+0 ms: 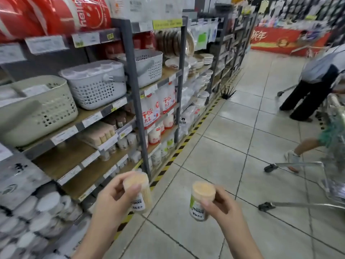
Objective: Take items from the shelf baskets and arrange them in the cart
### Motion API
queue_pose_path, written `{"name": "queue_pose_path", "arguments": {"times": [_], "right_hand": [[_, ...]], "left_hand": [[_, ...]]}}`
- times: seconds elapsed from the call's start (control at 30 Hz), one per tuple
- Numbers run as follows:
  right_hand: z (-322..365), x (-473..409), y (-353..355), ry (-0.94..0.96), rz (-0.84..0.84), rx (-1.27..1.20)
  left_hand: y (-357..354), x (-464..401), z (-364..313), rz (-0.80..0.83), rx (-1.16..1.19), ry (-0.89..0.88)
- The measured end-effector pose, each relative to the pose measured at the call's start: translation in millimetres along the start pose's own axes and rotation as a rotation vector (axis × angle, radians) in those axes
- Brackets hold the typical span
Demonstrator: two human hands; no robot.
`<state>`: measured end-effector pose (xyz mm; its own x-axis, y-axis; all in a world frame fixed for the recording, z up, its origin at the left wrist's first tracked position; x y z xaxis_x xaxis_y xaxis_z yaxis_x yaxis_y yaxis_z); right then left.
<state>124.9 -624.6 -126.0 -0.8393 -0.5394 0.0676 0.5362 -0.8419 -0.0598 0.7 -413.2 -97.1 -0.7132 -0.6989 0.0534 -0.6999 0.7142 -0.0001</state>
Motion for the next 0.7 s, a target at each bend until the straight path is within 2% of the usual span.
{"name": "queue_pose_path", "arguments": {"times": [0.2, 0.37, 0.47, 0.7], "right_hand": [[-2.3, -91.3, 43.2, -0.045, -0.117, -0.025], [-3.2, -192.4, 66.4, -0.064, -0.076, -0.032], [3.4, -261.0, 72.0, -0.077, 0.014, -0.034], [41.0, -412.0, 72.6, -0.075, 0.262, 0.018]], "left_hand": [[-64.3, -98.5, -11.2, 0.095, -0.022, -0.014], [-106.8, -176.0, -11.8, 0.069, -0.035, -0.023], [-122.2, -221.1, -15.4, -0.021, -0.009, -0.018], [-139.1, -311.4, -25.8, -0.35, 0.051, 0.008]]}}
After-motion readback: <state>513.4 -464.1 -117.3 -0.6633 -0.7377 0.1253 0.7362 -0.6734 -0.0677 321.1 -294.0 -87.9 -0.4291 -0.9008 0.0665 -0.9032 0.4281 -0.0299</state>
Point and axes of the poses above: each hand's wrist, its own x-axis away from the middle knuckle, its own y-axis out of the back of the hand, z = x × y, the point moved 4 cm from there along -x, towards the middle knuckle, and after that the axes turned 1 degree about -y, right-handed, at the moved point
